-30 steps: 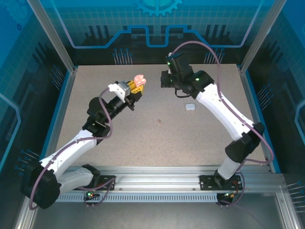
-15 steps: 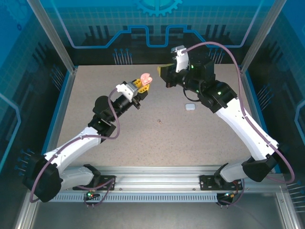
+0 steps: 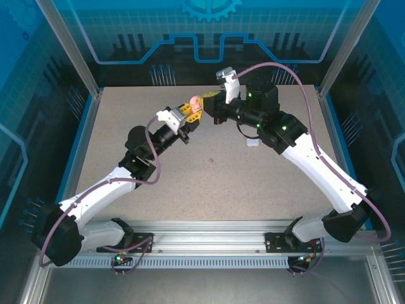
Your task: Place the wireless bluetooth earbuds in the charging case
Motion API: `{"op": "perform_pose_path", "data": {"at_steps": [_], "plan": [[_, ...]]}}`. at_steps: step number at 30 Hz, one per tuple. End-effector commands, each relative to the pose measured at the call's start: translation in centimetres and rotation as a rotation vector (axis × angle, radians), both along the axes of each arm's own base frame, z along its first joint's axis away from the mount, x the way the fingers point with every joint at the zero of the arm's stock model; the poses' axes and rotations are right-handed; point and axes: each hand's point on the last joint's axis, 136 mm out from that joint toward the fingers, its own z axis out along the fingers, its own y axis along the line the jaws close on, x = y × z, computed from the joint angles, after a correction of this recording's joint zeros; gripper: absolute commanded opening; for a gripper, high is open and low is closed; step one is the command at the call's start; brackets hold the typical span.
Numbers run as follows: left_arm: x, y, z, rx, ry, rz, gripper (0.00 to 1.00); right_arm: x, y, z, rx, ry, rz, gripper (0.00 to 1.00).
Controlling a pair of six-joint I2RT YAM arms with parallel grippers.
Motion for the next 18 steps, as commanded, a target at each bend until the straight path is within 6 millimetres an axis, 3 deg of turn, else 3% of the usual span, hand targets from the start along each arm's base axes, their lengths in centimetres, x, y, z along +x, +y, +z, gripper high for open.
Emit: {"op": "perform_pose_path", "data": {"at_steps": [1, 7, 18], "plan": [[-0.1, -0.2, 1.6, -0.023, -0.031, -0.001, 0.00, -1.4, 0.3, 2.0, 0.034, -0.063, 0.038, 0.10], [0.0, -0.4, 1.5, -0.023, -0.023, -0.005, 0.00, -1.7, 0.6, 2.2, 0.028, -0.072, 0.044, 0.09], [-0.1, -0.3, 1.9, -0.035, -0.023, -0.009, 0.00, -0.6, 0.8, 0.2, -0.010, -0.039, 0.018, 0.09]]}}
